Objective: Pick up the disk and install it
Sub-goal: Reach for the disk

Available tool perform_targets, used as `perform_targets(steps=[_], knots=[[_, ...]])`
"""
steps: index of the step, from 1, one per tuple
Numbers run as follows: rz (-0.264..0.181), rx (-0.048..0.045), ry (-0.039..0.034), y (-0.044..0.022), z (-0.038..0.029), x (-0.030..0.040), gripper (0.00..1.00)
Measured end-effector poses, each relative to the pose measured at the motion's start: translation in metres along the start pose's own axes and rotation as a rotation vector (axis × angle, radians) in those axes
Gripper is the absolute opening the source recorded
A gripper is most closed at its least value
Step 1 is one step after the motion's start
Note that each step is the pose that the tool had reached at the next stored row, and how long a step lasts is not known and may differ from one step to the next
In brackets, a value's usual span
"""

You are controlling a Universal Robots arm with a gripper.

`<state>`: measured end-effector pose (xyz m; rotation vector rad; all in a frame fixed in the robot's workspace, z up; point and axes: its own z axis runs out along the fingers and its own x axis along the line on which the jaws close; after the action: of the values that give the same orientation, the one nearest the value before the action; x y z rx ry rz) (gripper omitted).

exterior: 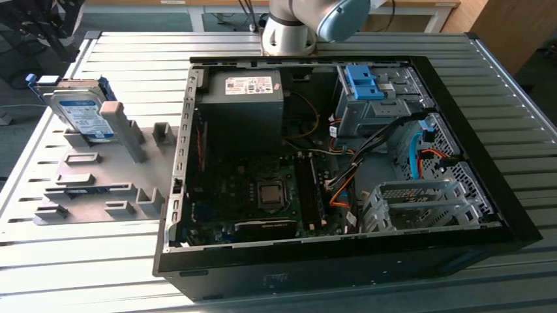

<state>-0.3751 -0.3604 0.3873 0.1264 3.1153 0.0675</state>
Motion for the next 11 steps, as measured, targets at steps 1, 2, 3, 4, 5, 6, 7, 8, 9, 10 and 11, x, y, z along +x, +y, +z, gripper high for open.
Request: perform_targets(steps=[1, 2, 3, 4, 5, 6, 7, 8, 9, 10, 11], knots=[[0.0, 0.0, -0.0001, -0.0002, 0.0, 0.0021, 0.11], [0.0, 0.0, 0.0, -0.0003, -0.0001, 0.0042, 0.11], [0.0, 0.0, 0.0, -0.0004, -0.0002, 0.0059, 0.11], [0.0, 0.0, 0.0, -0.0006, -0.0002, 0.0077, 0.11], [0.0, -0.0001, -0.0001, -0.0007, -0.0002, 0.0095, 0.11], [0.0, 0.0, 0.0, -0.0008, -0.0003, 0.0112, 0.11], [0.0, 0.0, 0.0, -0.001, -0.0003, 0.0129, 0.11], [0.0, 0.0, 0.0, -0.0011, -0.0003, 0.0145, 0.11], [0.0, 0.0, 0.0, -0.0013, -0.0004, 0.0163, 0.11], [0.0, 0.0, 0.0, -0.0014, -0.0004, 0.0179, 0.11], [0.0, 0.0, 0.0, -0.0015, -0.0004, 0.0197, 0.11]])
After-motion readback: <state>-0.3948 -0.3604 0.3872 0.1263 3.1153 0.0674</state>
